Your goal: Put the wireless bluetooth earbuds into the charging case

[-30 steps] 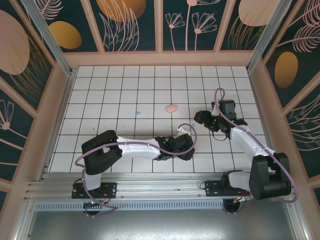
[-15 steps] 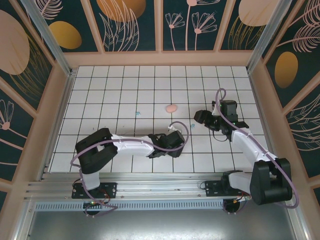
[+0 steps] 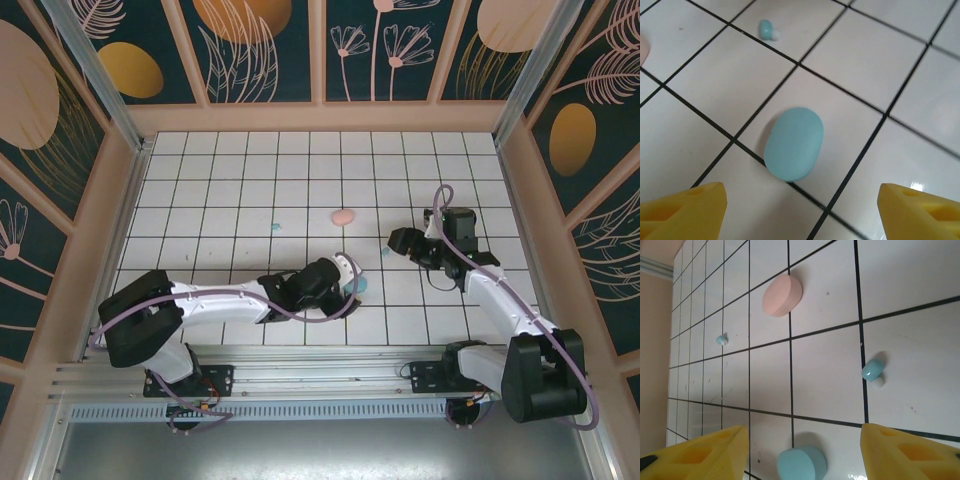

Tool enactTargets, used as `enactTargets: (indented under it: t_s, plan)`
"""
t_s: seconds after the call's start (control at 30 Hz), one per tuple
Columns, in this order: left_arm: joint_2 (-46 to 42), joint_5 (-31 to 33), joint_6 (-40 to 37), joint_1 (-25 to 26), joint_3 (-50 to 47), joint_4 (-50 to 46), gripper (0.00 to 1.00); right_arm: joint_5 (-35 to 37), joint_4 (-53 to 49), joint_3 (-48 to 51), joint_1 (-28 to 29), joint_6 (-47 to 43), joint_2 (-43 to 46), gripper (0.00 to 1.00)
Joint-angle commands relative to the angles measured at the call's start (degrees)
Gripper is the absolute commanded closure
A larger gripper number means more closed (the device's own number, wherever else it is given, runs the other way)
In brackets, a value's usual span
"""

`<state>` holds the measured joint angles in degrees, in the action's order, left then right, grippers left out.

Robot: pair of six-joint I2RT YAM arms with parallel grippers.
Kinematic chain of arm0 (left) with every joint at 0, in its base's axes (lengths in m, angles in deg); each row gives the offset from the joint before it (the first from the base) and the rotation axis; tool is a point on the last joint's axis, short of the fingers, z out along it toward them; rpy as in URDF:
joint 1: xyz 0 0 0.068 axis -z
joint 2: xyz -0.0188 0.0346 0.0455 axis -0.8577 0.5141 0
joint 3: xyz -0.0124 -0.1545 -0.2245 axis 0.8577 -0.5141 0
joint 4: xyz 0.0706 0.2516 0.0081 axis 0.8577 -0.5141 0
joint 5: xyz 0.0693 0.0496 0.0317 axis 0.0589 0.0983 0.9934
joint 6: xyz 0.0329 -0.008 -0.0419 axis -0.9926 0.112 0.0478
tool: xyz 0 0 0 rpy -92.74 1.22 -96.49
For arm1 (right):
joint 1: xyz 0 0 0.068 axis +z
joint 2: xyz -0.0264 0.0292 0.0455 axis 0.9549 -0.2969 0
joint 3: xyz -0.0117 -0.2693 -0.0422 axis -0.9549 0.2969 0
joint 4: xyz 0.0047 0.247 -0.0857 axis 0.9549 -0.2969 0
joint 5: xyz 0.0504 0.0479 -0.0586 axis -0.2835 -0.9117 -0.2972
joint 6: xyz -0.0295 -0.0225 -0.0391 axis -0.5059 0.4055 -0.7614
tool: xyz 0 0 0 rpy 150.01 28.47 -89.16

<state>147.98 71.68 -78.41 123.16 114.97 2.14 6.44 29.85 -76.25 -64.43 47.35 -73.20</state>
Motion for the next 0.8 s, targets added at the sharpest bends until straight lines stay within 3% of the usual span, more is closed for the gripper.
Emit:
enactTargets:
  t_s: [0.0, 0.23, 0.5, 0.77]
  plan:
    - [-0.3, -2.4, -15.7, -1.4, -1.1, 3.6, 0.22, -2.3, 0.8, 1.9, -0.4, 0.0, 1.7, 0.39]
    - [5.0, -8.4, -20.2, -4.4, 1.9, 2.9, 0.22, -2.6, 3.2, 4.7, 0.0, 2.7, 2.8, 0.39]
    - [12.2, -11.5, -18.7, -5.3, 4.7, 6.3, 0.23, -2.6, 3.0, 3.6, 0.0, 2.3, 1.5, 0.39]
    - [14.4, -15.2, -17.7, -7.1, 5.3, 7.2, 0.37, -3.3, 3.0, 3.0, 0.0, 3.0, 1.4, 0.39]
